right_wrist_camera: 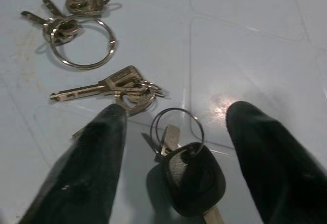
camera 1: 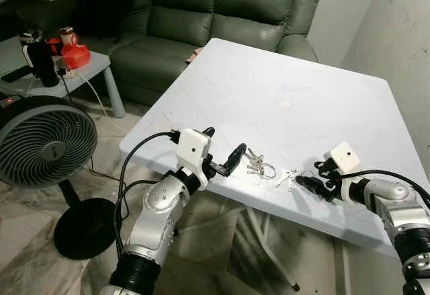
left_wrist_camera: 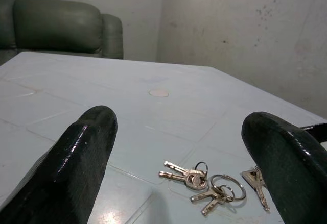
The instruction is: Hang keys on a hook
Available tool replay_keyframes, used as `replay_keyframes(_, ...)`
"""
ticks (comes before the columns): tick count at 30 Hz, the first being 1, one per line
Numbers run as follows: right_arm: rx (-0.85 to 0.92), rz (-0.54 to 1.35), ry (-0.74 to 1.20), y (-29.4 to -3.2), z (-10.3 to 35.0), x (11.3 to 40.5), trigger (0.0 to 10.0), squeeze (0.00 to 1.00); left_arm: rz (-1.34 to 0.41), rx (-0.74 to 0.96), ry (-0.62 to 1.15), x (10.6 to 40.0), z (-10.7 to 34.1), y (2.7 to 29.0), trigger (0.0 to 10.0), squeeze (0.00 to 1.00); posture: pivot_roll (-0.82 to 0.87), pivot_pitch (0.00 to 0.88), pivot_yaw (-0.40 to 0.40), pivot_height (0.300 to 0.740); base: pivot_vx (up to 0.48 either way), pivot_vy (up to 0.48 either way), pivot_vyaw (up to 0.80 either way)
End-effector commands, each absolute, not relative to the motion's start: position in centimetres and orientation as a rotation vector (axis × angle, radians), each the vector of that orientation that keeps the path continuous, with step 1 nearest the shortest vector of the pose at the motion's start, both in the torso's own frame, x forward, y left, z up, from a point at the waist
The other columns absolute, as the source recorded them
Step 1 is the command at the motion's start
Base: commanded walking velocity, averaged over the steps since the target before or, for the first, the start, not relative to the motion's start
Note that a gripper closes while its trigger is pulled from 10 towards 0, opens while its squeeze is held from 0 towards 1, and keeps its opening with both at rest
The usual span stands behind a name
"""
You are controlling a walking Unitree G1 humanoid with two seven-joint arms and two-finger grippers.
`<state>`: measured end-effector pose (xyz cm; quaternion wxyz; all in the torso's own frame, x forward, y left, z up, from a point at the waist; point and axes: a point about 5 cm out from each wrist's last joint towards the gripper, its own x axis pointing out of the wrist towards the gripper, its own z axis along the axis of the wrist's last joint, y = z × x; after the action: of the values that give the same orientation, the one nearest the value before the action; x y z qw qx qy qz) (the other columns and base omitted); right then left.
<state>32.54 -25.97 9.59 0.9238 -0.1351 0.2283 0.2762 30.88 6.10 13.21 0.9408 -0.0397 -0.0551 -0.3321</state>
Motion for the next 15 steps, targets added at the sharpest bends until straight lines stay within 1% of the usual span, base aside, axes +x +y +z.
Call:
replay_keyframes(1,-0.264,0.568,0.458,-26.15,9.85,32.53,0.0,0.0,-0.691,-0.075,-0.143,30.98,14.14,5.69,10.0,0.0,0.02,0.0,-0.088,0.74,0.0,0.0,0.0)
replay_keyframes(10,-0.267,0.576,0.466,-26.33,9.86,32.38,0.0,0.0,-0.692,-0.08,-0.14,31.04,14.13,5.66,10.0,0.0,0.02,0.0,-0.086,0.74,0.0,0.0,0.0)
replay_keyframes(15,-0.272,0.567,0.465,-26.45,9.88,32.38,0.0,0.0,-0.705,-0.097,-0.099,30.62,13.26,5.42,10.0,0.0,0.02,0.0,-0.086,0.74,0.0,0.0,0.0)
